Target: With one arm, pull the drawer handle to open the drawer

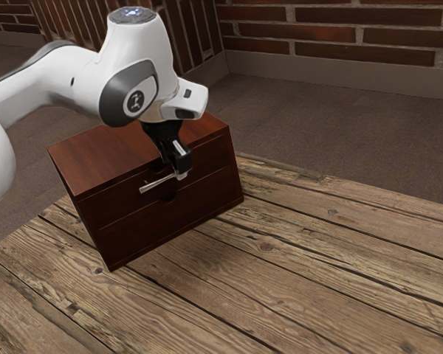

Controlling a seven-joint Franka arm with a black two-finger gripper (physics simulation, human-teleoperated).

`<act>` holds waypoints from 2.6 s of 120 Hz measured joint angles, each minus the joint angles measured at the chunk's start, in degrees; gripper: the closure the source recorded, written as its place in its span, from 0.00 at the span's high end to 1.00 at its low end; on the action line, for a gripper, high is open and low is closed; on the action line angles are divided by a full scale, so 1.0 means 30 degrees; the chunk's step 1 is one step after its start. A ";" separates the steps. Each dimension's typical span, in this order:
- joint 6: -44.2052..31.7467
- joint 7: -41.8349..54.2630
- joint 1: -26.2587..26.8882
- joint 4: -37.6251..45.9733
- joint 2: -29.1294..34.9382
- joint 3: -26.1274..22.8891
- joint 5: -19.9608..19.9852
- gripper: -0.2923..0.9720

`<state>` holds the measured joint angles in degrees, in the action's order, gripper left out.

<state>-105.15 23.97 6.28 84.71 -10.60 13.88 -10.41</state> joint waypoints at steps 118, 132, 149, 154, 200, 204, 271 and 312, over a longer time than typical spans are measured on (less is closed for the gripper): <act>-0.0878 -0.0244 0.0418 0.3203 0.1888 -0.0157 -0.0894 0.26; -0.0958 -0.0270 0.0680 0.3366 0.2015 -0.0181 -0.0885 0.25; -0.1018 -0.0325 0.0827 0.3933 0.2587 -0.0200 -0.0884 0.25; -0.1030 -0.0342 0.0867 0.4111 0.2744 -0.0200 -0.0884 0.25; -0.1058 -0.0562 0.0796 0.4991 0.3370 -0.0978 -0.0885 0.25; -0.1057 -0.0584 0.0809 0.5032 0.3401 -0.1044 -0.0877 0.25; -0.1026 -0.0987 -0.0055 0.5825 0.4108 -0.2173 -0.0726 0.29; -0.1047 -0.1224 0.0116 0.5815 0.4040 -0.2930 -0.0604 0.32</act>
<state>-108.29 20.30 6.63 102.16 1.52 5.09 -12.23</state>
